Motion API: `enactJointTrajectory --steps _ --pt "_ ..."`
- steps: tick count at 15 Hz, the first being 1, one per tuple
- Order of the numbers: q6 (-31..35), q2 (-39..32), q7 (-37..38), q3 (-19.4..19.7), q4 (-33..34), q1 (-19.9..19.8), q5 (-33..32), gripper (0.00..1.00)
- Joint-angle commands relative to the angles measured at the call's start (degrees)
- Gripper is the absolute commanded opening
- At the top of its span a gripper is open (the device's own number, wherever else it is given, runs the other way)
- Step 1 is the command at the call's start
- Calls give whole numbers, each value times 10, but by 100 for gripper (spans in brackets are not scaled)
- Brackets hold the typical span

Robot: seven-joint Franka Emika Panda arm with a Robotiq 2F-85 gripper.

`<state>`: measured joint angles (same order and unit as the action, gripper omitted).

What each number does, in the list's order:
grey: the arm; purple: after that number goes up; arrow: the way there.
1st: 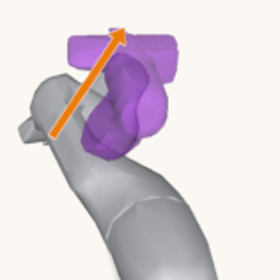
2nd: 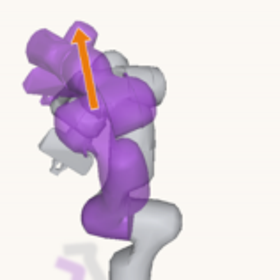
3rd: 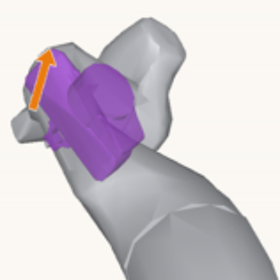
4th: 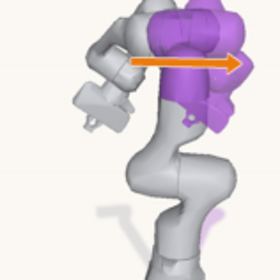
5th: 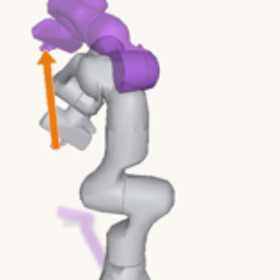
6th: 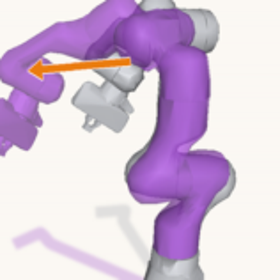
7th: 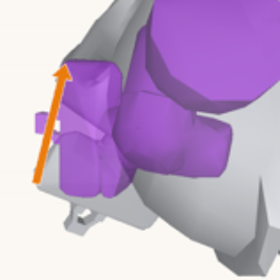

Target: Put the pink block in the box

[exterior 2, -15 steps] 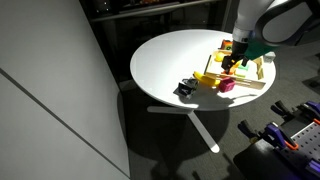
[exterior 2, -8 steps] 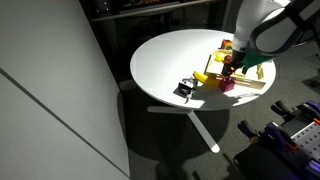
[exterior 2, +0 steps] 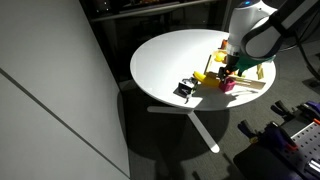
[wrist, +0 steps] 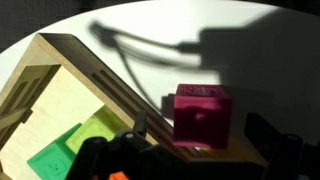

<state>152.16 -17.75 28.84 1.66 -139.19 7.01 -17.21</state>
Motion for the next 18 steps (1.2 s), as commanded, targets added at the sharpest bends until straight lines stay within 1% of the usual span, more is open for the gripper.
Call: enactJointTrajectory --steps 1,8,9,10,12,14,15,18 --pt "-1 -33 4 16 34 23 14 100" --pt "-2 -69 1 30 54 43 31 100" --pt "-3 -72 5 34 56 47 30 75" --pt "-7 -73 2 35 57 48 33 74" --pt "-17 -68 4 39 60 52 37 56" --pt "-29 -57 1 39 62 53 43 40" --pt "-35 -51 -1 38 63 51 46 34" --pt "-59 -30 -3 37 73 48 51 31"
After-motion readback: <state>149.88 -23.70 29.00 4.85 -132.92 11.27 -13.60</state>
